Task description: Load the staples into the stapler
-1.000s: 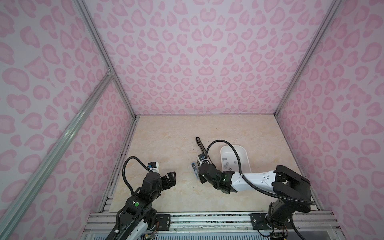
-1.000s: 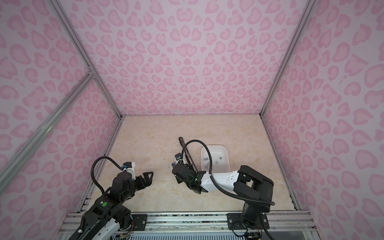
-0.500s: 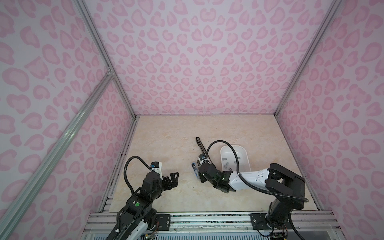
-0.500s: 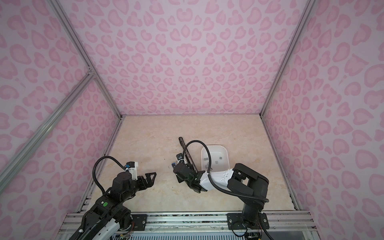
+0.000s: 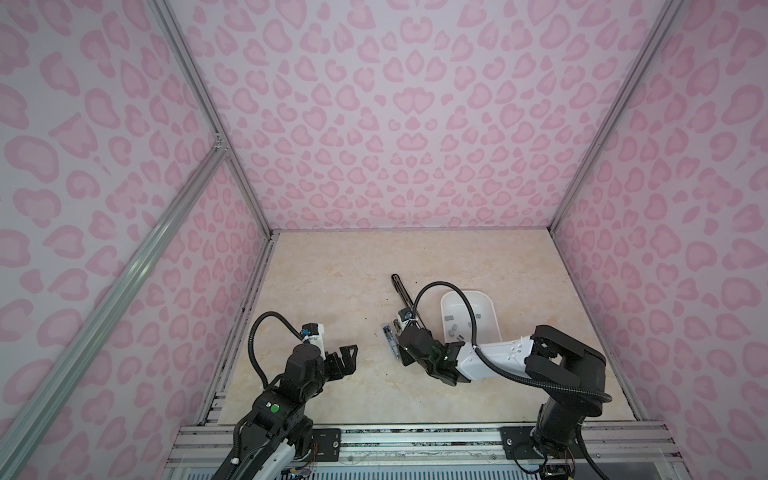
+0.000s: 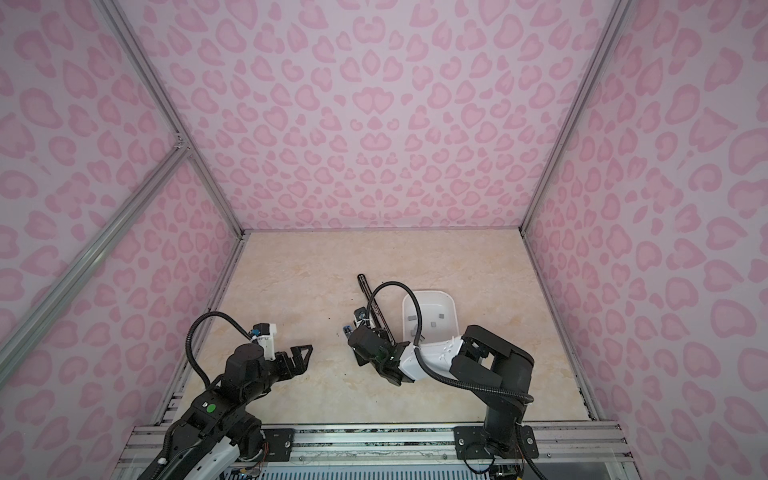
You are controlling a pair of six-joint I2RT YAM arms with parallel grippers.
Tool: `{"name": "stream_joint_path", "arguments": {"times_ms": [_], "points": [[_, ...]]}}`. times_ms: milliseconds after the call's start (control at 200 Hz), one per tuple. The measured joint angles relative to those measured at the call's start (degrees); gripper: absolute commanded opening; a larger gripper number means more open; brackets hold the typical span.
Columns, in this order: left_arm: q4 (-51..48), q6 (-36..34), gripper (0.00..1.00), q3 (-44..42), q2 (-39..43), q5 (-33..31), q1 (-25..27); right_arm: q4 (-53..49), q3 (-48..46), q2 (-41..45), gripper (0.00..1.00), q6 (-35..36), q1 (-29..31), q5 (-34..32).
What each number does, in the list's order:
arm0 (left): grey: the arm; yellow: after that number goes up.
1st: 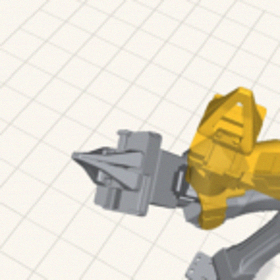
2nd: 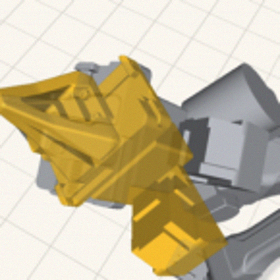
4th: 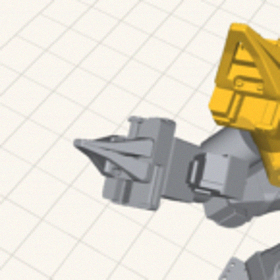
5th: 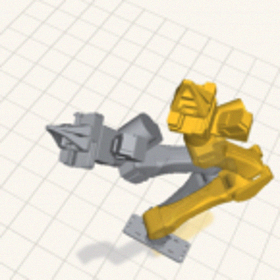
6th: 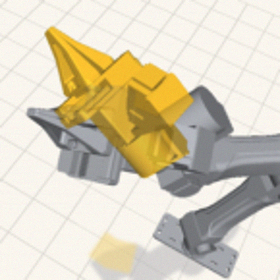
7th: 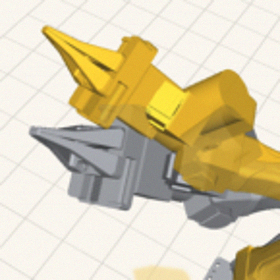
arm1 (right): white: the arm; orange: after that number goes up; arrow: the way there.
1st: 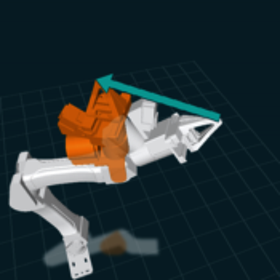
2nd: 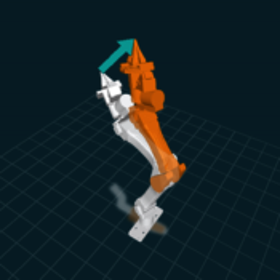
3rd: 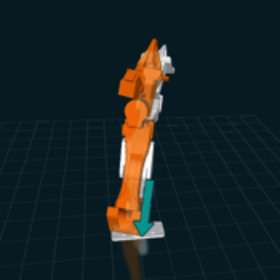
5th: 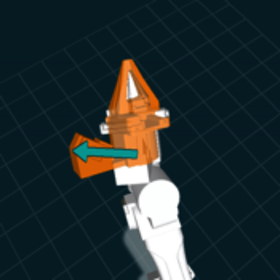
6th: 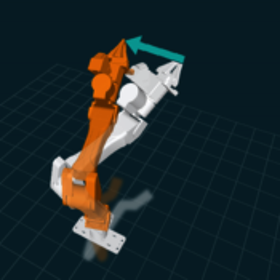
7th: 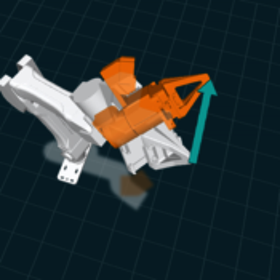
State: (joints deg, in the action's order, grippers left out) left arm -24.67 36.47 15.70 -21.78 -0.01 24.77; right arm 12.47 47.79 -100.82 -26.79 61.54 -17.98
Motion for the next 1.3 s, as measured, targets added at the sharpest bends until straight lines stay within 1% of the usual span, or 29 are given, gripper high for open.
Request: {"name": "stream_joint_path", "arguments": {"times_ms": [1300], "points": [[0.02, -0.02, 0.99, 0.00, 0.55, -0.02, 0.00, -0.17, -0.04, -1.20, 0.10, -0.63, -0.02, -0.42]]}}
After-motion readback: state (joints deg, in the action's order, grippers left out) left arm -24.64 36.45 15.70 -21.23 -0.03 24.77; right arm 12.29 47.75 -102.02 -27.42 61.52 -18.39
